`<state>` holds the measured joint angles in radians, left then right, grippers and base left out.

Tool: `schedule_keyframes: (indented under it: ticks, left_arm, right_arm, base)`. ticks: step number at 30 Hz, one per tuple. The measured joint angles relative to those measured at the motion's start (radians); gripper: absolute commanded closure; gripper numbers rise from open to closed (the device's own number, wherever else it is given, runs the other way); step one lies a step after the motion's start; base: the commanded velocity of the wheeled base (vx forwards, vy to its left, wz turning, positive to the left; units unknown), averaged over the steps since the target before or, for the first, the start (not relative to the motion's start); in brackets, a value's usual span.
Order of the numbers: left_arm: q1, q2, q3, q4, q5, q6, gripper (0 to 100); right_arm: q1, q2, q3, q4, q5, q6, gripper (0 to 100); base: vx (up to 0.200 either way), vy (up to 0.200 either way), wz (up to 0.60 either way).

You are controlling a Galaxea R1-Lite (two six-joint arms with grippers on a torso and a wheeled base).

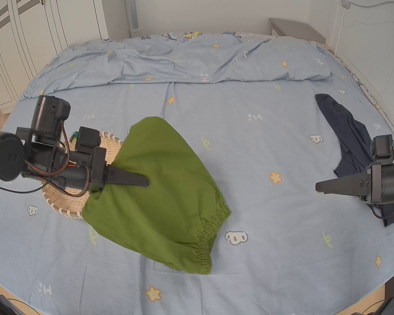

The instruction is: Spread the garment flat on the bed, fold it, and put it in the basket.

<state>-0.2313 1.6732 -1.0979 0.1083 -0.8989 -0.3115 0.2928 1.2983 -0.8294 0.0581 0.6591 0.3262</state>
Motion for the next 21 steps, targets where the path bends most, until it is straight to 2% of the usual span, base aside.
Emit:
schedule_keyframes:
  ticks: [3,5,16,21]
  left_arm:
    - [0.056,-0.011,-0.092,0.109,0.000,0.111,100]
    - [0.090,-0.026,-0.137,0.140,0.001,0.145,100]
    - [0.143,-0.139,-0.206,0.121,0.002,0.160,100]
    - [0.220,-0.164,-0.212,0.074,0.003,0.159,100]
  right_arm:
    - [0.001,-0.001,0.002,-0.002,-0.002,0.000,0]
    - [0.003,-0.001,0.003,-0.002,-0.003,-0.001,0]
    - [0.006,-0.004,0.010,-0.004,-0.005,-0.002,0]
    - [0.005,-0.005,0.010,-0.004,-0.006,-0.003,0]
  base:
    - [0.000,0.000,0.00]
    - [0.000,0.000,0.00]
    - [0.000,0.000,0.00]
    - [0.000,0.000,0.00]
